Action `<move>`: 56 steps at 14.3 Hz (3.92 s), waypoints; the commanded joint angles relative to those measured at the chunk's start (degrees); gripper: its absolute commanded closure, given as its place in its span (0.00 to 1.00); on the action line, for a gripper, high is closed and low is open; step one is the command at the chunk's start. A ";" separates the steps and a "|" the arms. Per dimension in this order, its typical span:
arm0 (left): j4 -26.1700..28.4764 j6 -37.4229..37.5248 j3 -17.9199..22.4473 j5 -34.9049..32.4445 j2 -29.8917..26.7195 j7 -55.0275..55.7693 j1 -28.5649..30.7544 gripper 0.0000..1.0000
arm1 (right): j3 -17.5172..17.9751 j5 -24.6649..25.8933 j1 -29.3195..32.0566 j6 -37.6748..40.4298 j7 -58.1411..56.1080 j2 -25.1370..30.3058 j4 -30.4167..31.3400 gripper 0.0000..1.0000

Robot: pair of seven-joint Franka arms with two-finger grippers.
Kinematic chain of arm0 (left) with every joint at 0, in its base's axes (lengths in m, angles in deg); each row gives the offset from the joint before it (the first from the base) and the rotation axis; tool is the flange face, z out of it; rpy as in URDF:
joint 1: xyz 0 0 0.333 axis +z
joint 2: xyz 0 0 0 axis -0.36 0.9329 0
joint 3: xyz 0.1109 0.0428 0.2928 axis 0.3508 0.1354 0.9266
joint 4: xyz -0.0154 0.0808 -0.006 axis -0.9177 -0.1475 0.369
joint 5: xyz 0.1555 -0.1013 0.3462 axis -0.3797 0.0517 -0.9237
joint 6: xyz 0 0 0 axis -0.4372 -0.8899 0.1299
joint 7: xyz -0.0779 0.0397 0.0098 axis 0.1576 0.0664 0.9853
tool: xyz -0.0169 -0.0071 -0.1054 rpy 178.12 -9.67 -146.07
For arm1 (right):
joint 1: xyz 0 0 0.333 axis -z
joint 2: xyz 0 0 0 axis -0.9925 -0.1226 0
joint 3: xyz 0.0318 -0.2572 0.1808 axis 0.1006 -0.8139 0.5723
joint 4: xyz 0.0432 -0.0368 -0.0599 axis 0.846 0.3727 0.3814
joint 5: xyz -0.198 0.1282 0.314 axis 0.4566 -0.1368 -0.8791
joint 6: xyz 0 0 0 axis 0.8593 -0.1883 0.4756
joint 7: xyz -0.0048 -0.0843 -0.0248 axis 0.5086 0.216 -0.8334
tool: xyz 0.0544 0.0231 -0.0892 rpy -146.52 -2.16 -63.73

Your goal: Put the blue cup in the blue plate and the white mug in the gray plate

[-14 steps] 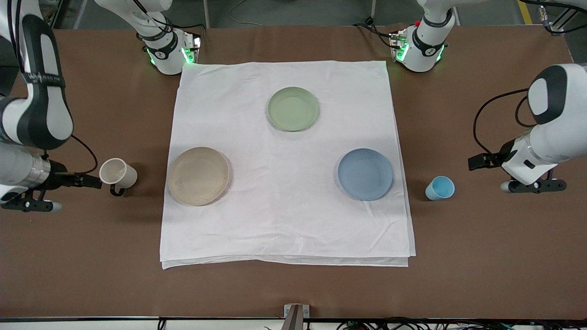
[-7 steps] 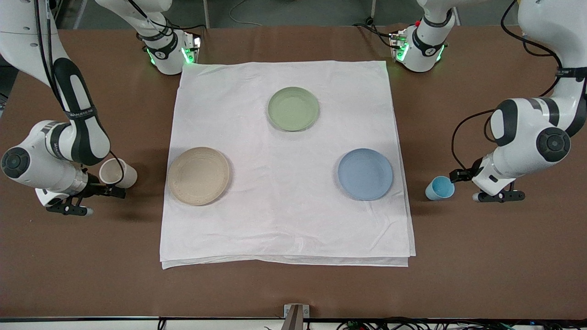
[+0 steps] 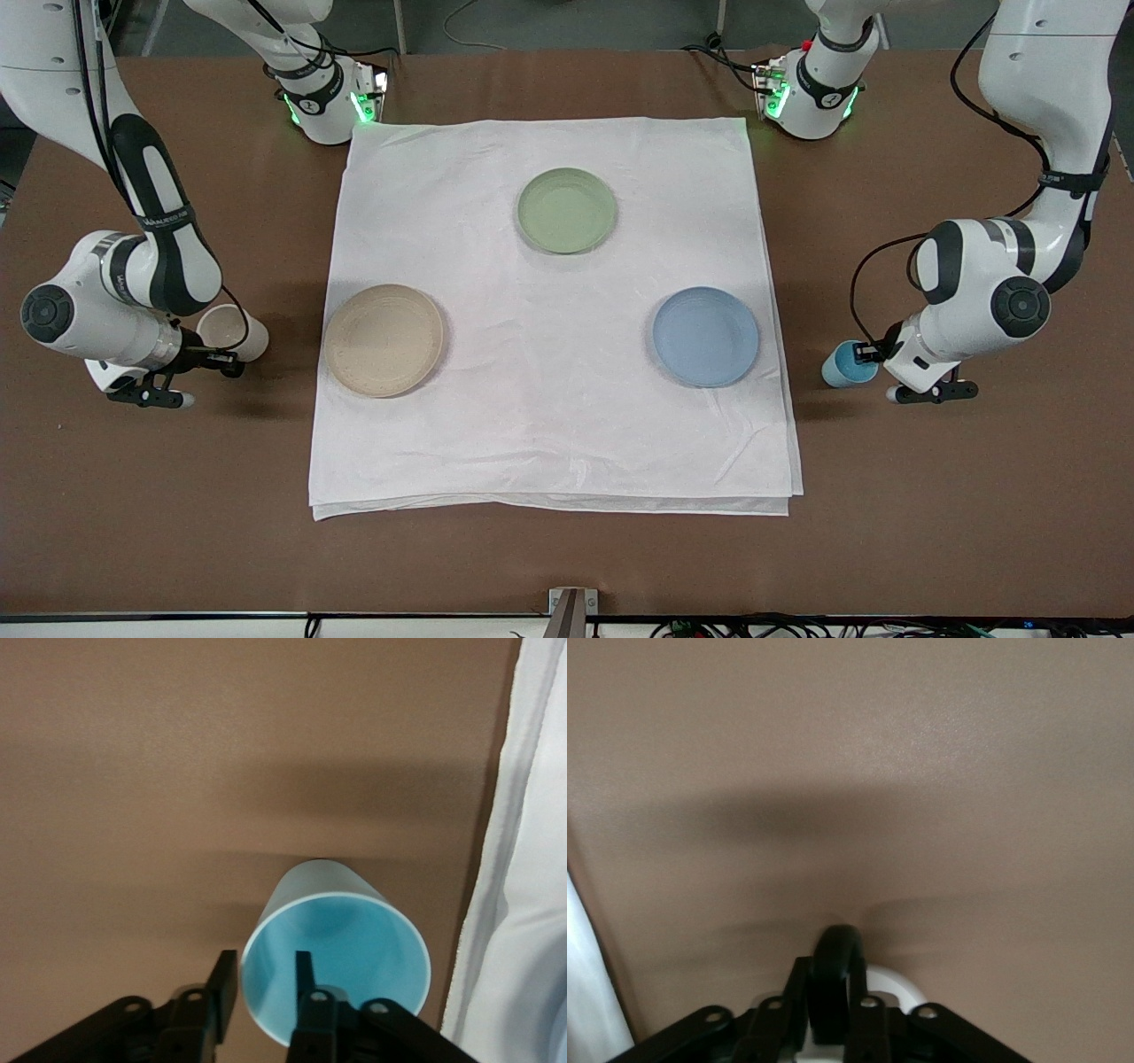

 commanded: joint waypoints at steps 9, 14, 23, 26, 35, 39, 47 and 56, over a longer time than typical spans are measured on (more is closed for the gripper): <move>-1.28 6.55 -12.43 -0.38 -6.53 19.37 -1.52 1.00 | 1.19 -10.36 -20.85 -5.05 29.43 13.68 12.86 1.00; -0.31 4.18 -16.50 -1.08 -2.41 29.24 -4.50 1.00 | 1.19 -10.27 -23.77 -13.18 30.86 8.93 13.58 0.63; -4.33 6.53 -16.50 -1.08 -5.37 32.25 -3.80 0.00 | -1.53 -8.08 -18.42 24.19 21.30 12.27 -10.36 0.00; -13.99 15.66 -16.06 -1.17 -7.76 32.16 -1.97 0.00 | -1.62 -0.08 -13.94 38.99 11.56 12.53 -20.76 0.00; -25.89 35.63 -14.92 -4.45 -19.78 7.41 6.30 0.00 | -1.71 4.41 -4.61 54.15 -0.26 14.99 -36.43 0.00; -24.49 44.84 -1.32 -0.22 -26.55 3.86 -5.36 0.00 | -1.18 3.44 -5.31 56.68 0.01 15.17 -36.17 0.00; -18.24 46.36 0.73 2.70 -32.90 1.04 -5.74 0.00 | 0.83 3.09 -5.40 52.85 4.40 26.65 -22.41 0.00; -21.57 46.36 0.64 2.09 -30.00 -2.30 -5.39 0.00 | 4.00 3.27 -2.68 49.84 4.31 37.49 -12.53 0.00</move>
